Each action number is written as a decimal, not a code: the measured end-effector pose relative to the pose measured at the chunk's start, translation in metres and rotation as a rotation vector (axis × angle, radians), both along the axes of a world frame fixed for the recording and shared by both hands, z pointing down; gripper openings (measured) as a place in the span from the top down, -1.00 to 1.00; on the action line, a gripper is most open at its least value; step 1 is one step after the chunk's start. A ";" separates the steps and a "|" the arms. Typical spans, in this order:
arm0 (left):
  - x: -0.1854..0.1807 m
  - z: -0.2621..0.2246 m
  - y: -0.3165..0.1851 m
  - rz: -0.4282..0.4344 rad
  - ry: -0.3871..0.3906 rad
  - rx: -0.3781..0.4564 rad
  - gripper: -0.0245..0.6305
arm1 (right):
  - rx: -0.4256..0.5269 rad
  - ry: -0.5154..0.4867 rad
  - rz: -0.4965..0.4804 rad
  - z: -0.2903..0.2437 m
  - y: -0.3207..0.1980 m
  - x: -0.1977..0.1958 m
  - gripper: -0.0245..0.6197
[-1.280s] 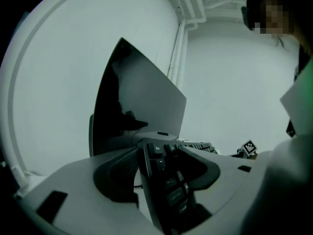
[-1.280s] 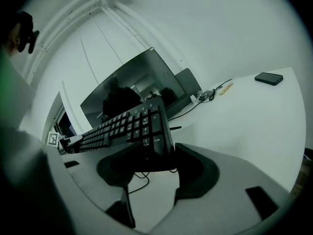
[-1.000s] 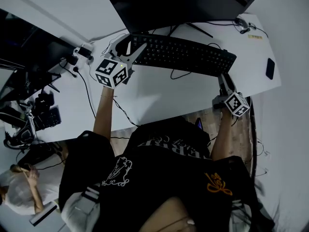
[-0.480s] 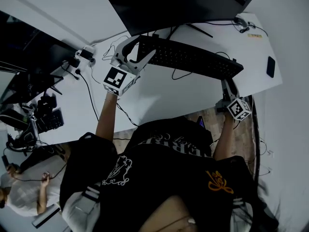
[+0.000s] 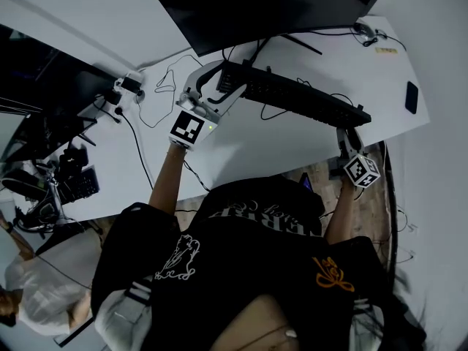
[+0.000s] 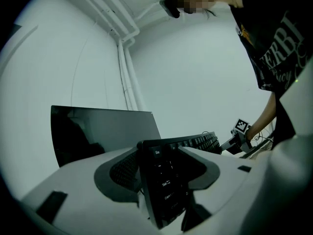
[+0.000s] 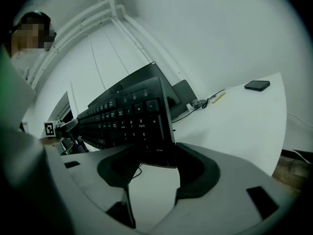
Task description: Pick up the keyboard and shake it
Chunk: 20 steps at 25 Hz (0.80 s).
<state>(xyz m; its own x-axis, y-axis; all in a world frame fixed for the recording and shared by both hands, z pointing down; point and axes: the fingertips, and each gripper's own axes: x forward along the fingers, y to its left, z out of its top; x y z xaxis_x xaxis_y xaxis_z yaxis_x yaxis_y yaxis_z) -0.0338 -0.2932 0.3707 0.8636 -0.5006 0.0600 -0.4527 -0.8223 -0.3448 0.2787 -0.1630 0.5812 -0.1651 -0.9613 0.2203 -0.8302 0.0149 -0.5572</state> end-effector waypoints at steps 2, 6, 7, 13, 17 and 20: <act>0.001 0.003 -0.005 -0.006 0.010 -0.023 0.14 | -0.006 -0.002 0.001 0.002 -0.002 0.000 0.24; 0.003 0.007 -0.010 -0.015 0.023 -0.064 0.14 | -0.004 -0.001 0.015 -0.001 -0.003 0.006 0.24; 0.003 0.010 -0.013 -0.021 0.018 -0.082 0.14 | -0.010 0.005 0.016 -0.002 -0.004 0.008 0.24; 0.015 0.041 -0.038 -0.065 0.003 -0.255 0.14 | -0.081 0.041 0.023 -0.004 -0.007 0.029 0.24; 0.035 0.064 -0.054 -0.061 0.012 -0.368 0.14 | -0.135 0.047 0.035 0.002 -0.005 0.050 0.24; 0.053 0.088 -0.064 -0.054 -0.016 -0.437 0.14 | -0.192 0.050 0.041 0.015 -0.002 0.065 0.24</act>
<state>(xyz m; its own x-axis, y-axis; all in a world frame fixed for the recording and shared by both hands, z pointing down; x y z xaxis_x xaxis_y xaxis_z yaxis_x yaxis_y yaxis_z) 0.0189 -0.3567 0.4583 0.8344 -0.4693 0.2891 -0.4961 -0.8680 0.0229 0.3440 -0.1651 0.5963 -0.1114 -0.9064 0.4074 -0.8547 -0.1218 -0.5047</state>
